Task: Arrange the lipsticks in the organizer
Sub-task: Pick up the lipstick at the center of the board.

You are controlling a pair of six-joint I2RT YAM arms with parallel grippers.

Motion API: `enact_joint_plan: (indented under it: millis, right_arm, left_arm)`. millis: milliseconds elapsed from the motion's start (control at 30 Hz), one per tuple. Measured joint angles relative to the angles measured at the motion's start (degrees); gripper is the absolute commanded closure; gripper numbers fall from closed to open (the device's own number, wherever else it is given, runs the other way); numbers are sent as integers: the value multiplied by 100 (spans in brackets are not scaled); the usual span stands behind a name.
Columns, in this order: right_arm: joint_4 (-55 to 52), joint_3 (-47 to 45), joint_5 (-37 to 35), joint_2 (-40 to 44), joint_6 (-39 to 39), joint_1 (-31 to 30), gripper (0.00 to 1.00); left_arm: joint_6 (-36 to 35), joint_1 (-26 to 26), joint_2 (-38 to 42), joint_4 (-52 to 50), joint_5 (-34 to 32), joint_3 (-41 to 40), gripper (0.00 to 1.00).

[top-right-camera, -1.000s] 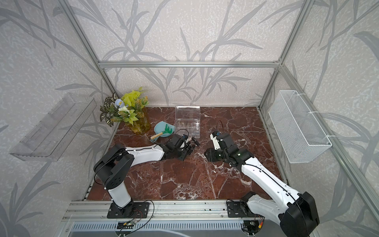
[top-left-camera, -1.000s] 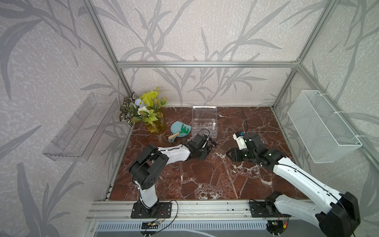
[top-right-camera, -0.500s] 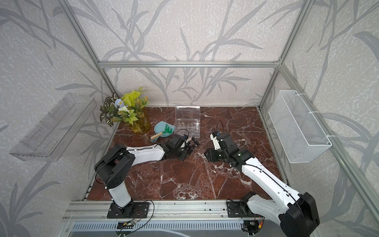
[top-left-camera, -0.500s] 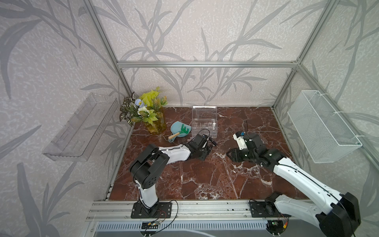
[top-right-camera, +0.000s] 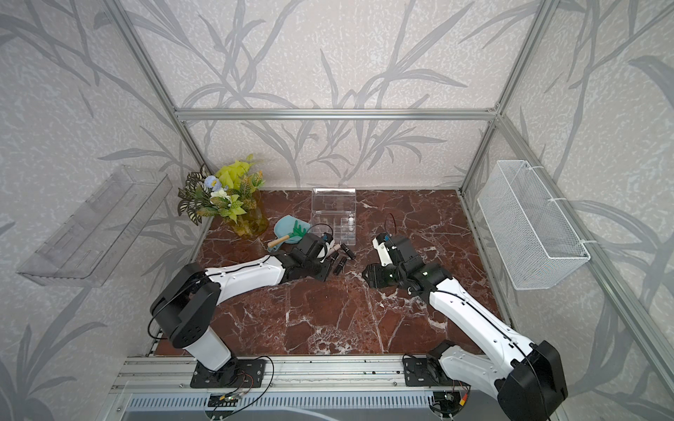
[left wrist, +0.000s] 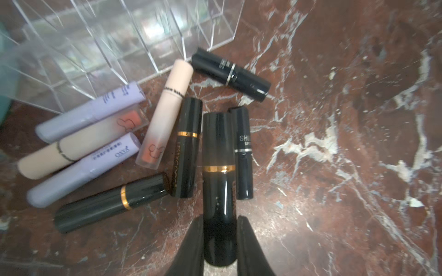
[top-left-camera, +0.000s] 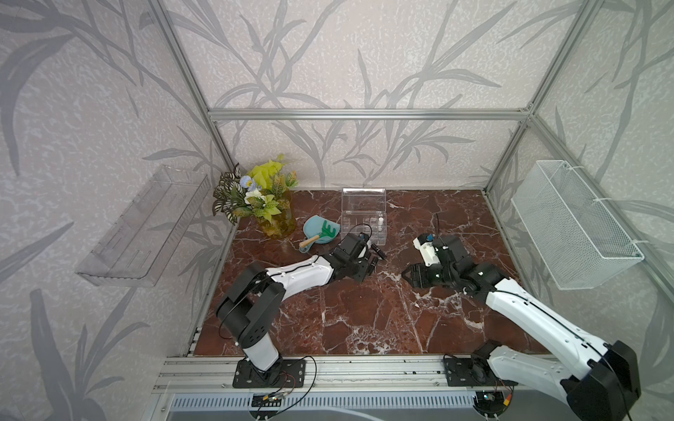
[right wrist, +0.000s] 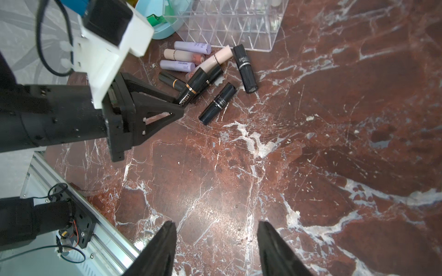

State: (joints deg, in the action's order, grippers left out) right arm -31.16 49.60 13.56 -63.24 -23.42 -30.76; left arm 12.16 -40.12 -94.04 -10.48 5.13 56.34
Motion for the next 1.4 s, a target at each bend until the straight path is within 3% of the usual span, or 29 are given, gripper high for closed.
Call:
enact_joint_plan:
  millis: [100,233,433,667,967,1400]
  right_arm:
    - [-44,398,271,-181,70,247,20]
    - [87,866,1054,-514,4,697,17]
    - [525,1311,2533,-1283,-374,1134,25]
    - [1346,1458,3810,-1694,-1123,1176,34]
    - [1580,1731,4146,-1725,-1329,894,39]
    - [1091,1805,3624,-1755,-909,739,42]
  left_arm:
    - [2,0,417,-24,168,-4,78]
    - [28,-2,1113,87,568,-184,78]
    - [48,-4,1941,229,1211,-402,78]
    - [57,-20,2487,455,1729,-507,78]
    - [107,-39,2538,540,1906,-629,78]
    - [157,-44,2586,560,1921,-647,78]
